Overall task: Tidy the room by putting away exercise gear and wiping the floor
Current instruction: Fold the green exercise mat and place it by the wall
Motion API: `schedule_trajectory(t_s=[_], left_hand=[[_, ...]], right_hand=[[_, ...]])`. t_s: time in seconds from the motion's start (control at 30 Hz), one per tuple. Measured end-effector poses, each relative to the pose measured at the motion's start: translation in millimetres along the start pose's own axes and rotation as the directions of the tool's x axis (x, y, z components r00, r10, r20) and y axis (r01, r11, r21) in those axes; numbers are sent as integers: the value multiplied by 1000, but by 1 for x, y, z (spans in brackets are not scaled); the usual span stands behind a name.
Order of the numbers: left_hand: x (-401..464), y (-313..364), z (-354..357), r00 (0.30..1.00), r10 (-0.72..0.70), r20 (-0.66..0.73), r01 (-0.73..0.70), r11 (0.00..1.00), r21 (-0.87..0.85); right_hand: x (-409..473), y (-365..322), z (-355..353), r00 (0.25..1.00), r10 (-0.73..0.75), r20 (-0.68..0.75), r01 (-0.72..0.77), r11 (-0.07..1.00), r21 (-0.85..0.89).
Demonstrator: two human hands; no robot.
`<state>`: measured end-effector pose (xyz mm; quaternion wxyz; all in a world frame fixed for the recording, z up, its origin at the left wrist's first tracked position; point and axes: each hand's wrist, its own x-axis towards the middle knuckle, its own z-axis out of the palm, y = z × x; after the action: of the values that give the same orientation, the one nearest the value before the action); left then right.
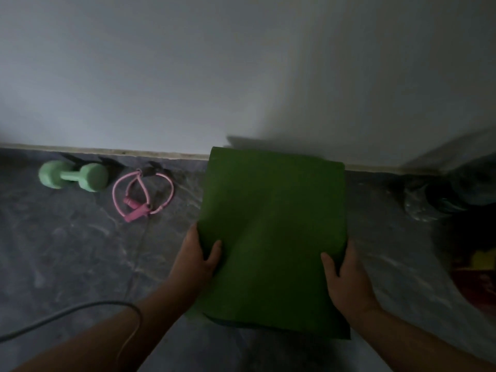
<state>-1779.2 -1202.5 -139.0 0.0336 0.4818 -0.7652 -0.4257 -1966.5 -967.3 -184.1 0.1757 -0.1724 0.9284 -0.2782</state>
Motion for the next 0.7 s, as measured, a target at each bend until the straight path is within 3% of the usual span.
schedule_trajectory(t_s=[0.2,0.5,0.6,0.7], left_hand=[[37,-41,45,998,-24,53,24,1000,6],[36,-40,68,983,-175,45,167,975,144],[41,-40,70,975,-216,62,193,946,260],[46,-30,62,975,-221,39,174,855,488]], right_hand=[[8,42,56,994,103,-42,-107,989,-102],[36,45,57,997,73,-24,-76,977,-197],[38,43,59,998,69,-9,-69,957,-282],[40,24,43,997,77,21,-62,918,-391]])
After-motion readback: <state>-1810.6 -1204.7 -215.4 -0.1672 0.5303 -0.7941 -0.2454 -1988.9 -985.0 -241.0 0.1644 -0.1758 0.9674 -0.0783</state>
